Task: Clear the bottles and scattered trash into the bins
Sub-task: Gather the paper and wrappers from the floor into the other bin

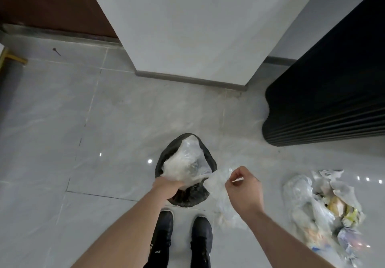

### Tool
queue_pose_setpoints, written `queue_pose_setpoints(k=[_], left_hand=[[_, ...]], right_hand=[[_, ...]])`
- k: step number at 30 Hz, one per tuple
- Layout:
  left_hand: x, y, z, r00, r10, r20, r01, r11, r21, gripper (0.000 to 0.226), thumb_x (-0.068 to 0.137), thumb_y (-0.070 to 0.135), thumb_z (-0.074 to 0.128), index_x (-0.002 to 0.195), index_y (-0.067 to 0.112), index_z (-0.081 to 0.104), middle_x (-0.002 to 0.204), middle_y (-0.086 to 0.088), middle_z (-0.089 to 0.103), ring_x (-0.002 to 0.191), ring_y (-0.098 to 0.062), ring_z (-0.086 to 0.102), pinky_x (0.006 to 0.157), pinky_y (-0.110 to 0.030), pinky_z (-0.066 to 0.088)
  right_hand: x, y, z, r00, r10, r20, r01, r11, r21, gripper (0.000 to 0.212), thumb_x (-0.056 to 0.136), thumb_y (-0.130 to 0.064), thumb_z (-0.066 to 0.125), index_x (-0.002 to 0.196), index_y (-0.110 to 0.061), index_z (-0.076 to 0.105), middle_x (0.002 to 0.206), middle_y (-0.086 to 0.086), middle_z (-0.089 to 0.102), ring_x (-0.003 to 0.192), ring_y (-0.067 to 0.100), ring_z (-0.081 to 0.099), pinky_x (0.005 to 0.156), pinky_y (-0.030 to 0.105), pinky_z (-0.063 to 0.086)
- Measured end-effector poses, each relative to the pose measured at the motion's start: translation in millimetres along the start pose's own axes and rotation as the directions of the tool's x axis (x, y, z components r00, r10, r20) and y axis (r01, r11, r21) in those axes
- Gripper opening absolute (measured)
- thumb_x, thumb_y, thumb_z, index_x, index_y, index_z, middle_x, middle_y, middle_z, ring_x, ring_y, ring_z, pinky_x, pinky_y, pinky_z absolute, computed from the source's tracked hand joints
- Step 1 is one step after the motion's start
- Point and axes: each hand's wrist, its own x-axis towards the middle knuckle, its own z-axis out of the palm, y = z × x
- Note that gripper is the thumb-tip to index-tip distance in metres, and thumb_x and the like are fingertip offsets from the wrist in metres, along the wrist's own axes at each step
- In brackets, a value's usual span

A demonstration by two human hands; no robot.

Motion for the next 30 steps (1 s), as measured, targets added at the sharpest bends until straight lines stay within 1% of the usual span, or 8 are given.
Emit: queue_pose_setpoints(k=[3, 7, 9, 13, 17, 21, 25, 30], left_hand=[[24, -19, -23, 0.999, -0.033, -0.013, 0.034, 0.991, 0.13, 0.111, 0.035, 0.046, 0.086, 0.132, 0.008, 0.047, 0.113, -0.006, 0.063, 0.099, -0.025, 0.065, 0.087, -0.039, 0.058], [29, -27, -52, 0.992, 0.04, -0.118, -0.021, 0.988, 0.156, 0.095, 0.052, 0.045, 0.087, 0.128, 0.015, 0.041, 0.118, -0.004, 0.058, 0.105, -0.028, 0.061, 0.087, -0.04, 0.055], [30, -29, -59, 0.958, 0.219, -0.186, -0.152, 0.936, 0.317, 0.093, 0.062, 0.053, 0.084, 0.133, 0.019, 0.036, 0.125, -0.002, 0.05, 0.113, -0.028, 0.057, 0.086, -0.038, 0.052], [24, -32, -62, 0.845, 0.531, -0.063, -0.278, 0.537, 0.796, 0.06, 0.09, 0.044, 0.065, 0.139, 0.022, 0.038, 0.128, -0.001, 0.044, 0.115, -0.022, 0.05, 0.086, -0.035, 0.05], [16, -47, -60, 0.938, 0.3, 0.172, -0.267, 0.31, 0.913, 0.068, 0.081, 0.061, 0.066, 0.133, 0.021, 0.046, 0.128, -0.002, 0.049, 0.116, -0.024, 0.052, 0.089, -0.034, 0.045], [6, -61, -65, 0.95, 0.23, 0.21, -0.279, 0.331, 0.901, 0.04, 0.079, 0.053, 0.065, 0.104, 0.022, 0.057, 0.092, 0.007, 0.054, 0.092, -0.02, 0.06, 0.073, -0.028, 0.043], [3, -67, -69, 0.908, 0.387, 0.16, -0.346, 0.477, 0.808, 0.028, 0.086, 0.043, 0.059, 0.112, 0.031, 0.061, 0.111, 0.01, 0.061, 0.104, -0.015, 0.061, 0.085, -0.027, 0.048], [13, -44, -83, 0.857, 0.512, 0.064, -0.417, 0.614, 0.67, 0.022, 0.087, 0.036, 0.059, 0.109, 0.036, 0.063, 0.1, 0.017, 0.064, 0.091, -0.006, 0.062, 0.081, -0.026, 0.051]], right_hand=[[4, -5, 27, 1.0, 0.006, 0.022, -0.007, 1.0, 0.008, 0.02, 0.077, -0.007, 0.06, 0.073, -0.025, 0.055, 0.069, -0.003, 0.064, 0.049, 0.011, 0.05, 0.049, 0.024, 0.041], [6, -17, 60, 0.999, -0.017, 0.035, 0.017, 1.0, -0.014, 0.02, 0.075, -0.008, 0.059, 0.073, -0.027, 0.054, 0.073, -0.006, 0.064, 0.057, 0.015, 0.056, 0.056, 0.03, 0.05], [8, -21, 72, 0.999, -0.025, 0.035, 0.026, 0.999, -0.02, 0.02, 0.076, -0.009, 0.059, 0.073, -0.028, 0.053, 0.077, -0.008, 0.064, 0.058, 0.014, 0.059, 0.055, 0.032, 0.051], [4, -16, 84, 1.0, 0.012, 0.026, -0.011, 0.999, -0.037, 0.018, 0.075, -0.014, 0.059, 0.075, -0.031, 0.054, 0.079, -0.012, 0.063, 0.062, 0.011, 0.062, 0.06, 0.038, 0.055], [-18, -7, 75, 1.0, 0.016, -0.02, -0.016, 1.0, -0.007, 0.021, 0.077, -0.008, 0.063, 0.075, -0.028, 0.055, 0.076, -0.008, 0.064, 0.065, 0.011, 0.063, 0.055, 0.032, 0.053], [-38, -8, 60, 0.988, -0.07, -0.135, 0.08, 0.994, 0.071, 0.025, 0.079, -0.005, 0.066, 0.074, -0.027, 0.056, 0.081, -0.01, 0.064, 0.075, 0.006, 0.064, 0.053, 0.017, 0.045], [-29, -18, 68, 0.972, -0.185, -0.142, 0.198, 0.977, 0.079, 0.029, 0.083, -0.005, 0.066, 0.078, -0.031, 0.055, 0.087, -0.014, 0.062, 0.076, 0.003, 0.064, 0.057, 0.013, 0.045], [20, -5, 131, 0.963, -0.196, 0.186, 0.206, 0.978, -0.037, 0.02, 0.093, -0.018, 0.068, 0.102, -0.035, 0.062, 0.112, -0.018, 0.061, 0.094, 0.0, 0.065, 0.079, 0.021, 0.055]])
